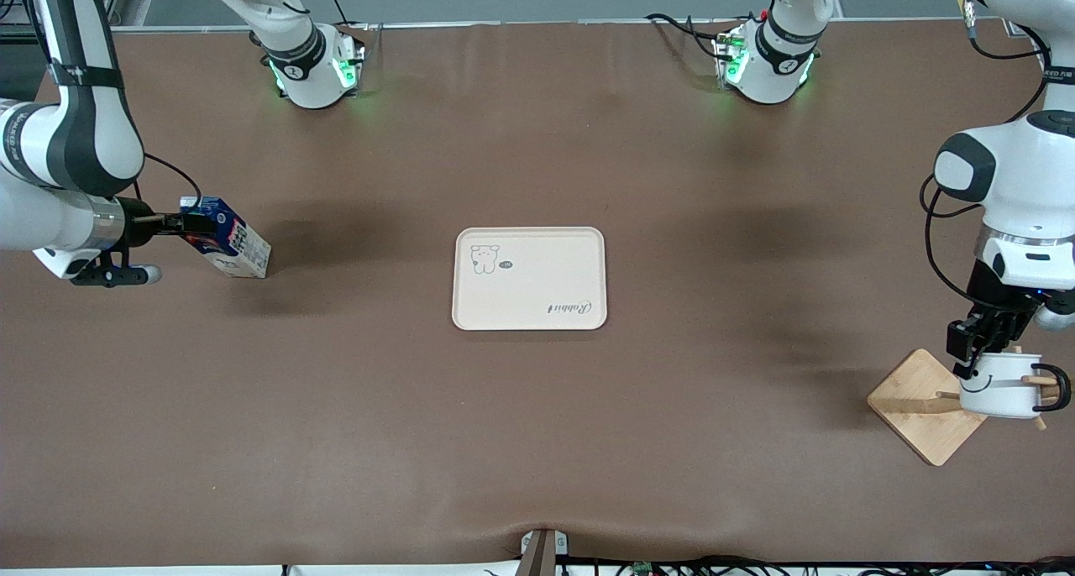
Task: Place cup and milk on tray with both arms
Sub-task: 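Grasp the milk carton with the right gripper while the left gripper grasps the mug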
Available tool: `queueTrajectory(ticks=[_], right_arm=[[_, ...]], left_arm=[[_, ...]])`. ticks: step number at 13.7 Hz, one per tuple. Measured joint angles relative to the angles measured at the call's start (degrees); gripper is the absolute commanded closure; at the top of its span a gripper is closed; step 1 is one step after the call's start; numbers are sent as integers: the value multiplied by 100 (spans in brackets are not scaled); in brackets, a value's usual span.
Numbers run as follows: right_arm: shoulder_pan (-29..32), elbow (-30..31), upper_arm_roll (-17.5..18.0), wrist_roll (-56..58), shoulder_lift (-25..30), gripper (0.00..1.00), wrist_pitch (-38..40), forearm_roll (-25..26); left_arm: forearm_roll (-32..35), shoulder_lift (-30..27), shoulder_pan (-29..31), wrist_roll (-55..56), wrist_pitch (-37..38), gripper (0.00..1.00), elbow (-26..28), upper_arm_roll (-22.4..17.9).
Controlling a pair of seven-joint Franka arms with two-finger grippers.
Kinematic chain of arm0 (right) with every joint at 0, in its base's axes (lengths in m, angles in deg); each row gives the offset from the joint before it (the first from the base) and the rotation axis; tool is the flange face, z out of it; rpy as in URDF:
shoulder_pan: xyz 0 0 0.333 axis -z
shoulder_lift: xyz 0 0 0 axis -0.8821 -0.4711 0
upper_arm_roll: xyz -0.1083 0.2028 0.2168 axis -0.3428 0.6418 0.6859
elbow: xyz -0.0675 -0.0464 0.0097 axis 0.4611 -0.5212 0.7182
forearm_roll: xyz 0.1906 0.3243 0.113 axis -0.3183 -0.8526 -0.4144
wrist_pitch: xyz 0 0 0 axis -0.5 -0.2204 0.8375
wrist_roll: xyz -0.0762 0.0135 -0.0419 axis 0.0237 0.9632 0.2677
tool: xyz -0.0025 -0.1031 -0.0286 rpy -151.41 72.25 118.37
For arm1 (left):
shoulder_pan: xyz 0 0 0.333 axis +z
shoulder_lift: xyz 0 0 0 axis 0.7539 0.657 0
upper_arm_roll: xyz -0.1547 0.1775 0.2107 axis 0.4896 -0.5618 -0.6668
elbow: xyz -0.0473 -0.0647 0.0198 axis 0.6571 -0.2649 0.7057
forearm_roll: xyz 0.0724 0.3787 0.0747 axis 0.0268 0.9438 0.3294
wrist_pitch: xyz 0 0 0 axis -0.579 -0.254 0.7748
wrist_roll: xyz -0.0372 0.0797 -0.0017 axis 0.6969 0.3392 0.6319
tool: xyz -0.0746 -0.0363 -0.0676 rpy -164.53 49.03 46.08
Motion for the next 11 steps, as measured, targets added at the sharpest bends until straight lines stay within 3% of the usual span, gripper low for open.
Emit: queueTrajectory(ticks=[2, 7, 9, 10, 11], right_arm=[[-1, 97, 21, -302, 0, 0, -13, 94], [-2, 360, 36, -523, 1, 2, -174, 158], [-4, 574, 44, -621, 0, 84, -365, 161], [-5, 656, 46, -641, 0, 100, -415, 163], [-6, 687, 49, -652, 1, 100, -401, 164]], left_arm=[[0, 24, -7, -5, 0, 99, -10, 17], [0, 45, -51, -41, -26, 100, -83, 57], [0, 51, -52, -67, -26, 100, -84, 66], [0, 52, -55, -88, -26, 100, -84, 79], [0, 51, -67, -97, -26, 100, -87, 112]])
